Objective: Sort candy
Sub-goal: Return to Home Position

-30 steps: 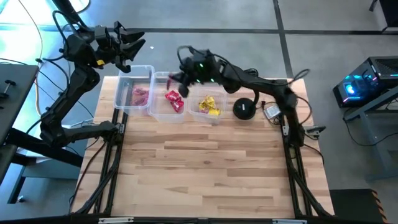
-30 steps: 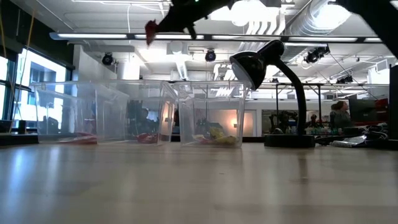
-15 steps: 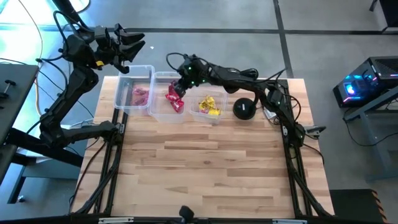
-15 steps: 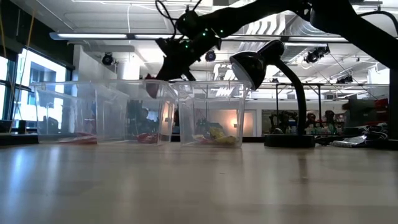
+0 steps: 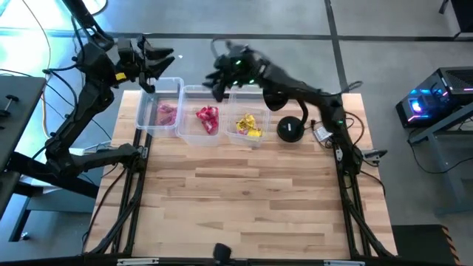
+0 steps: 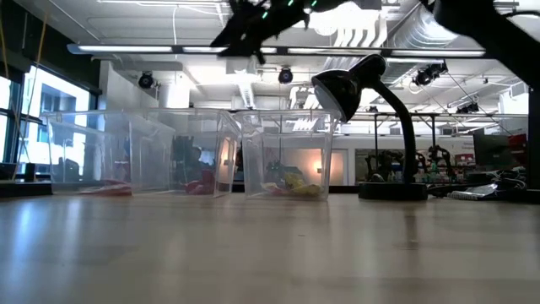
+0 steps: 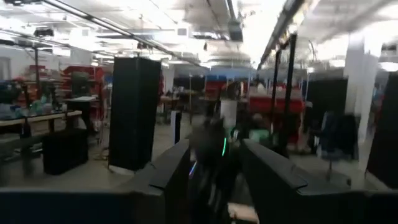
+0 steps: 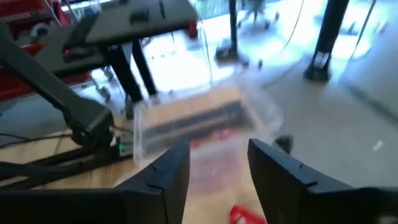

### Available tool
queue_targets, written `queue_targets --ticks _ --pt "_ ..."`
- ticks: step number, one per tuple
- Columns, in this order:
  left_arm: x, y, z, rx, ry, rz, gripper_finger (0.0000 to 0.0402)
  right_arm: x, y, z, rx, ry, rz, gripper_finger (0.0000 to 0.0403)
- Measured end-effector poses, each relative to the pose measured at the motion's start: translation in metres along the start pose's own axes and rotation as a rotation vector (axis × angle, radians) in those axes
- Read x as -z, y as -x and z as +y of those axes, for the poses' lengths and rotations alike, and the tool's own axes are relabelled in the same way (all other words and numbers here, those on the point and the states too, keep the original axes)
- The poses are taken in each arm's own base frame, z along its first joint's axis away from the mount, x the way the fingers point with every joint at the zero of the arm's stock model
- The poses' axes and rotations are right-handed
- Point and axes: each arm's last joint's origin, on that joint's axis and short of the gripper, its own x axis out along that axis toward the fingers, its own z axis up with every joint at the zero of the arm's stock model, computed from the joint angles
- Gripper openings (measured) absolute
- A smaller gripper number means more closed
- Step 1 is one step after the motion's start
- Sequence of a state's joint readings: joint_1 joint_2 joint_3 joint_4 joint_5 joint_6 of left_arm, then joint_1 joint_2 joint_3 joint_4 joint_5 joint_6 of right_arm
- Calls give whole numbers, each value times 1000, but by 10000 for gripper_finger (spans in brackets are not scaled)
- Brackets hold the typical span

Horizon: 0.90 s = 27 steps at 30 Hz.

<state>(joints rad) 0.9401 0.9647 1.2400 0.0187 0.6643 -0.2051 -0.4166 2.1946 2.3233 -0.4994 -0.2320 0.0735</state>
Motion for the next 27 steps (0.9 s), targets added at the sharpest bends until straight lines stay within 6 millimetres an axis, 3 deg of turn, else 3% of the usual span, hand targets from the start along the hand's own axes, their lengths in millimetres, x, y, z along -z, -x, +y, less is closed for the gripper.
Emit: queue_targets --ticks 3,7,11,14,17,23,27 --pt "22 -5 -3 43 -17 24 97 -24 39 3 53 67 -46 159" --pt "74 -20 1 107 80 -7 13 -43 83 3 115 117 -64 160" --pt "129 -32 2 105 253 -128 12 -55 125 7 129 128 -55 135" --pt "159 -37 -1 114 366 -121 2 -51 145 17 115 116 40 71" --pt "173 -40 -15 150 417 -59 1 -39 152 28 116 102 177 13" --pt "193 -27 -45 179 482 221 0 -28 170 44 225 91 320 3" --pt "180 2 -57 110 417 304 0 -30 182 46 268 71 307 1"
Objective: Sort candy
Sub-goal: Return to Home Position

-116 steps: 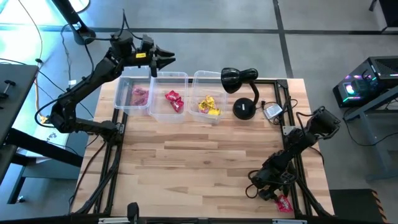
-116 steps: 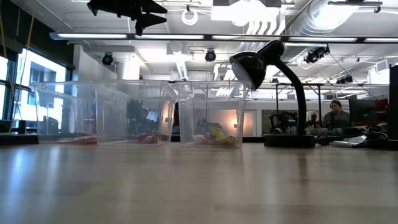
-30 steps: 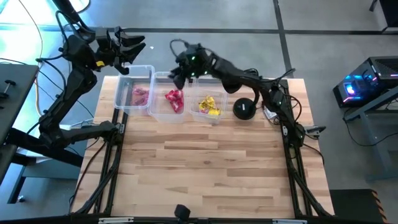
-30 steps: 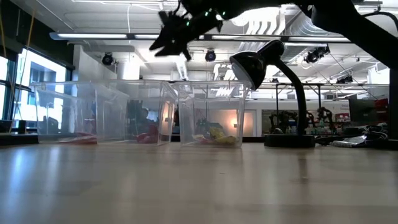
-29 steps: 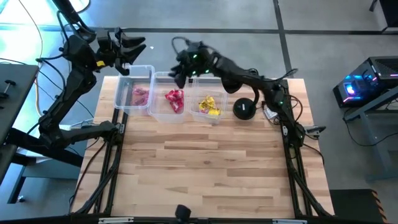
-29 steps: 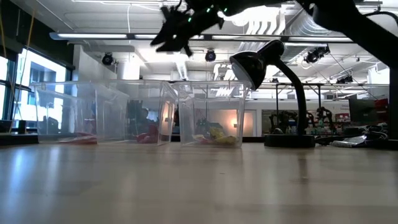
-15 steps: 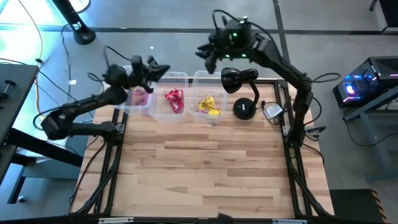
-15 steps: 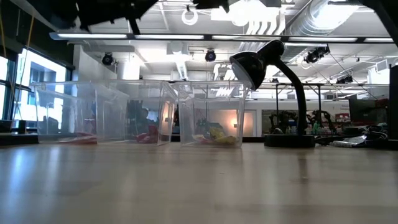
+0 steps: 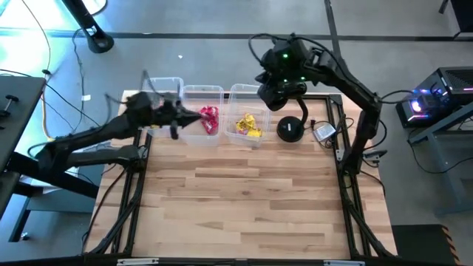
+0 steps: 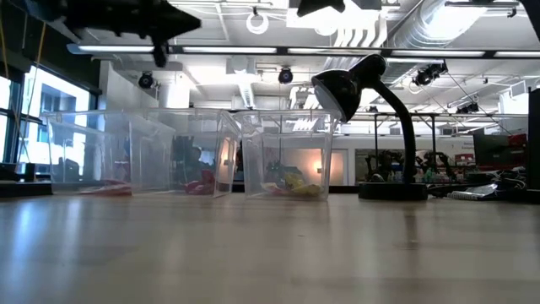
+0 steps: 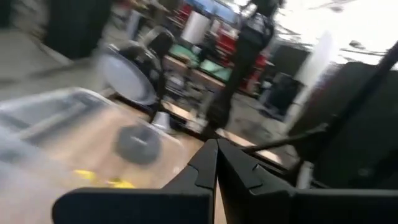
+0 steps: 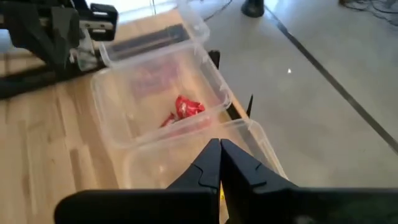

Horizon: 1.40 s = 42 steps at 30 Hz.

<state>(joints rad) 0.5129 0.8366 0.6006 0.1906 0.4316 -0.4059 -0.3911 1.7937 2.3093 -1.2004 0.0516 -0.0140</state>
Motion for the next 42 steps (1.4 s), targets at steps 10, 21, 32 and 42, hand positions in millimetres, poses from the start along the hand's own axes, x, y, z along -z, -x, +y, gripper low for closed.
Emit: queue_targets --ticks 10,21,32,42 --pt "21 46 -6 -138 -76 -286 0 -13 16 14 -49 -104 -157 0" --pt "64 27 8 -135 -45 -204 0 -11 21 50 -31 -240 -164 0" --pt "117 33 -4 -2 146 -224 0 -5 24 63 -42 -294 -124 0" --pt "127 41 -5 -4 118 -237 0 11 29 65 -20 -255 29 0"
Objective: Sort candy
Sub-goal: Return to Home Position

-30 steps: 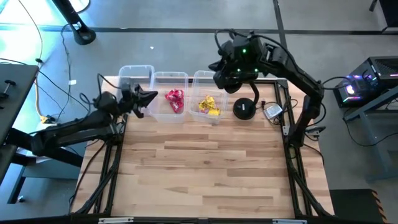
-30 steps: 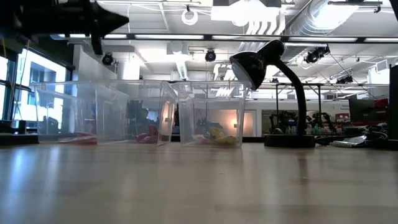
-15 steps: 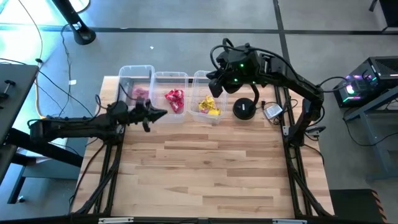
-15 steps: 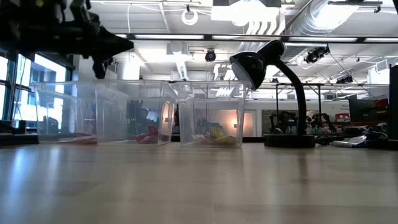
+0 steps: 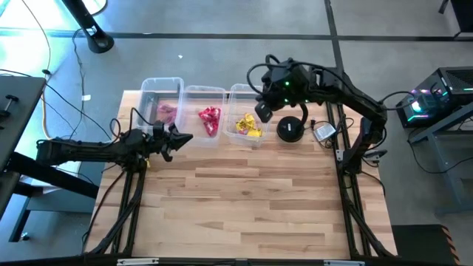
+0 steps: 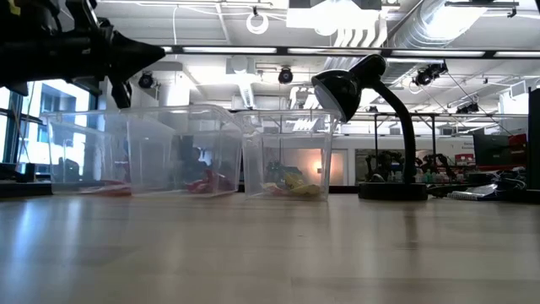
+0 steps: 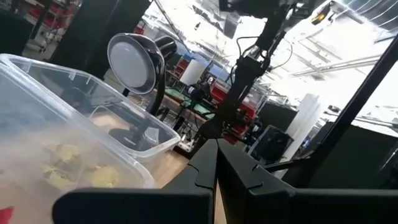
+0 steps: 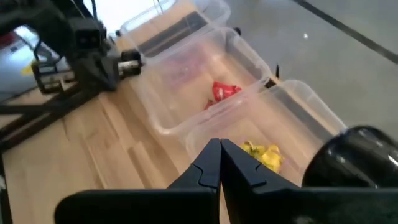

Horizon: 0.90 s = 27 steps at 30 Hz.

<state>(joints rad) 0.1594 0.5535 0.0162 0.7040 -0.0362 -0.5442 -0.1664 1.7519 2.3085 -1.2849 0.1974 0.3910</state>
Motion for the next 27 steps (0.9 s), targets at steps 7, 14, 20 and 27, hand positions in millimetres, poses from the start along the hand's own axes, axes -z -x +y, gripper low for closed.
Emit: queue_targets --ticks 7,14,20,27 --pt "4 1 -2 85 -101 69 0 11 19 11 -59 89 27 0" --pt "11 1 0 67 -208 136 0 20 48 9 -32 181 13 0" --pt "16 2 4 42 -430 180 0 22 63 4 -71 256 -4 0" --pt "16 2 3 45 -437 174 0 64 41 -1 -188 241 -29 0"
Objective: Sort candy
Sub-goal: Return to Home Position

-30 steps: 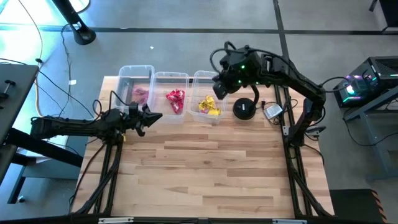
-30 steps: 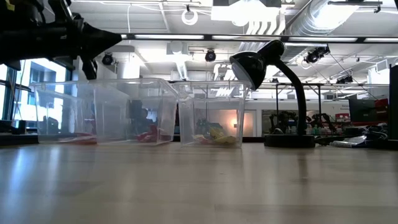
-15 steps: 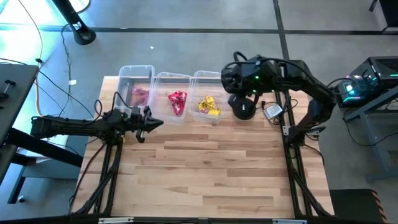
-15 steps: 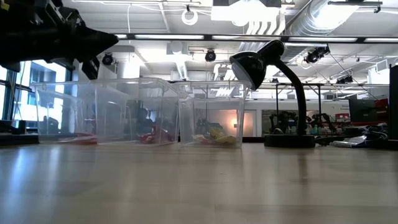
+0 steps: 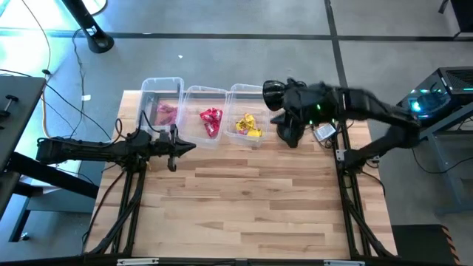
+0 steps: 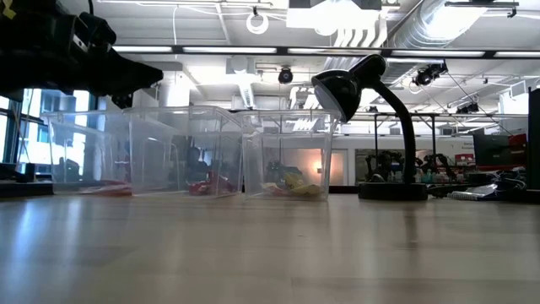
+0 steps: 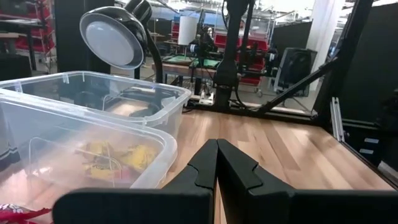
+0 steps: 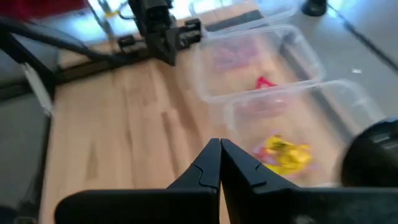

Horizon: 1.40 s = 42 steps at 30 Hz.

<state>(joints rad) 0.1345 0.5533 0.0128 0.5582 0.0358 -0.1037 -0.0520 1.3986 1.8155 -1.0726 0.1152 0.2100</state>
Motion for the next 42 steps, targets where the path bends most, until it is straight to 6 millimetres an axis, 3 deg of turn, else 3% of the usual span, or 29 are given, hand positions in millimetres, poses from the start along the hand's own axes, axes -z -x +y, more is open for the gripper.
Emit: queue_targets --ticks 6,11,14,18,29,38,42 --pt "0 0 0 0 0 -2 0 90 -30 -13 -142 -127 -263 0" --pt "0 0 0 1 -1 -3 0 162 -72 -28 -279 -157 -558 0" --pt "0 0 0 1 -1 -4 0 205 -91 -36 -292 -126 -639 0" --pt "0 0 0 2 -1 -4 0 246 -101 -45 -250 -102 -657 0" --pt "-1 0 0 4 -2 -7 0 320 -122 -59 -95 -103 -317 0" --pt "-1 2 0 2 -6 1 0 356 -125 -66 -12 -77 55 0" --pt "-5 11 -1 4 -5 -26 0 355 -113 -66 -35 -78 34 0"
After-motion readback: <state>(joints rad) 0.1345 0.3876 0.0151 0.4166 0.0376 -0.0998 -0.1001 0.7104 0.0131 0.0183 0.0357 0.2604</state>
